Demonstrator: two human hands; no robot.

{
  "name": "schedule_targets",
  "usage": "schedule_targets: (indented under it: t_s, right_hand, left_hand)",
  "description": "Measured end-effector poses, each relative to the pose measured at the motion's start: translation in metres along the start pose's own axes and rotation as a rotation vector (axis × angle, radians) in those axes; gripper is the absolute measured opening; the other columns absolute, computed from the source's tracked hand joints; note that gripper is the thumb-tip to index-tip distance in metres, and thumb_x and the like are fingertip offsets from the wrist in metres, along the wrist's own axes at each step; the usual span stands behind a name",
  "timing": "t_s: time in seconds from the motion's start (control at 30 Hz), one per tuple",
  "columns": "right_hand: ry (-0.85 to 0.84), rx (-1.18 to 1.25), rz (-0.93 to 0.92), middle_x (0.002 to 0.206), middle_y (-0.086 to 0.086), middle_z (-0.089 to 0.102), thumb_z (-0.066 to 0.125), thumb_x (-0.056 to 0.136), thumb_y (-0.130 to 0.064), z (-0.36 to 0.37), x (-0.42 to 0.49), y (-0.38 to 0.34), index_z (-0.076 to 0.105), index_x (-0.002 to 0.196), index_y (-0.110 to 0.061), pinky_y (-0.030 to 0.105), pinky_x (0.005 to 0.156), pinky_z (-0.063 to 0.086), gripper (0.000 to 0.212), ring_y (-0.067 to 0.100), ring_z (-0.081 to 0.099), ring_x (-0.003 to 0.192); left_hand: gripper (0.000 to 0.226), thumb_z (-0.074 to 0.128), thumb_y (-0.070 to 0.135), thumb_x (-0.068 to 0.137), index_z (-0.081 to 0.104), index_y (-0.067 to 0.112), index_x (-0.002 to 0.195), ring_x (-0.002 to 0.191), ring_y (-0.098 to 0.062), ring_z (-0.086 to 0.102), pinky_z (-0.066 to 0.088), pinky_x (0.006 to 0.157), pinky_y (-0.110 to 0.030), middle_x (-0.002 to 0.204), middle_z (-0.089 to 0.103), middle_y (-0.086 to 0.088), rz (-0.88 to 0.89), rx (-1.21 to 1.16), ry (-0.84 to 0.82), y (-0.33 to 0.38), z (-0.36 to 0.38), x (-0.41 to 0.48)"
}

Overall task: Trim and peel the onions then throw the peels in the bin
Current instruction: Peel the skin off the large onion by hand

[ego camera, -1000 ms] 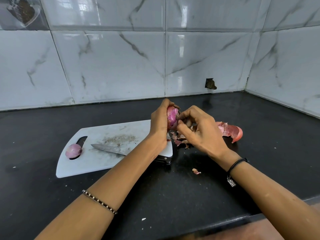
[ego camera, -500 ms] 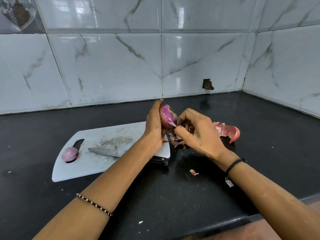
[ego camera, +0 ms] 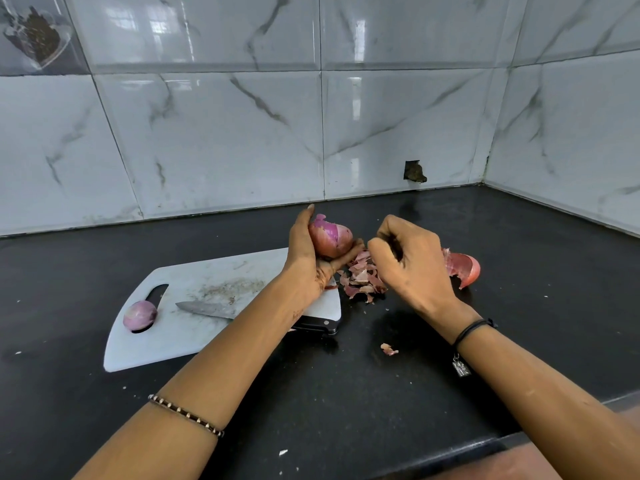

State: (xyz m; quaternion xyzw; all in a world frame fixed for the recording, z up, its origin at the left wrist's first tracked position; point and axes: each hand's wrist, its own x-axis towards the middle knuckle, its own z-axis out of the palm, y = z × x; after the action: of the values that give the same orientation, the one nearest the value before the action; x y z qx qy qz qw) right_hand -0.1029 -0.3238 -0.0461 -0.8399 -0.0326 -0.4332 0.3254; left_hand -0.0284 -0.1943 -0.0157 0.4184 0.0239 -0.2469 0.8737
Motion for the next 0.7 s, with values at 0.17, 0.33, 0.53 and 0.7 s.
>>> schedule_targets:
  t_s: [0.17,0.33,0.53,0.7]
  right_hand:
    - [-0.008,-0.139,0.098,0.061,-0.005,0.054,0.050,0.085,-0.039,0.001,-0.001,0.005,0.051,0.068,-0.020,0.036,0.057,0.044,0.026,0.014,0.053,0.062]
    - [-0.014,-0.170,0.135,0.059,0.000,0.045,0.041,0.095,-0.032,0.000,-0.001,0.011,0.038,0.063,-0.014,0.038,0.056,0.037,0.036,0.019,0.046,0.060]
    - [-0.038,-0.177,0.129,0.069,-0.009,0.060,0.062,0.089,-0.038,0.002,0.002,0.012,0.059,0.069,-0.023,0.038,0.061,0.051,0.025,0.008,0.057,0.066]
    - [-0.069,-0.058,0.034,0.092,-0.012,0.066,0.072,0.087,-0.017,0.000,0.003,0.010,0.069,0.097,-0.021,0.030,0.068,0.052,0.011,0.012,0.059,0.070]
  left_hand:
    - [0.034,0.077,0.028,0.087,0.058,0.012,0.111,0.083,-0.031,0.067,0.064,0.062,-0.047,0.113,0.057,-0.020,0.013,0.122,-0.019,0.000,0.000,0.006]
    - [0.058,0.079,0.051,0.081,0.058,0.010,0.118,0.056,-0.023,0.071,0.063,0.068,-0.040,0.086,0.072,-0.018,0.082,0.313,-0.005,-0.005,-0.007,0.016]
    - [0.039,0.060,0.058,0.093,0.064,0.019,0.091,0.049,-0.023,0.057,0.041,0.042,-0.024,0.069,0.064,-0.015,0.107,0.416,-0.032,-0.004,-0.012,0.019]
    - [0.039,0.053,0.056,0.094,0.064,0.019,0.090,0.043,-0.021,0.043,0.023,0.034,-0.015,0.065,0.060,-0.014,0.119,0.478,-0.057,-0.004,-0.013,0.012]
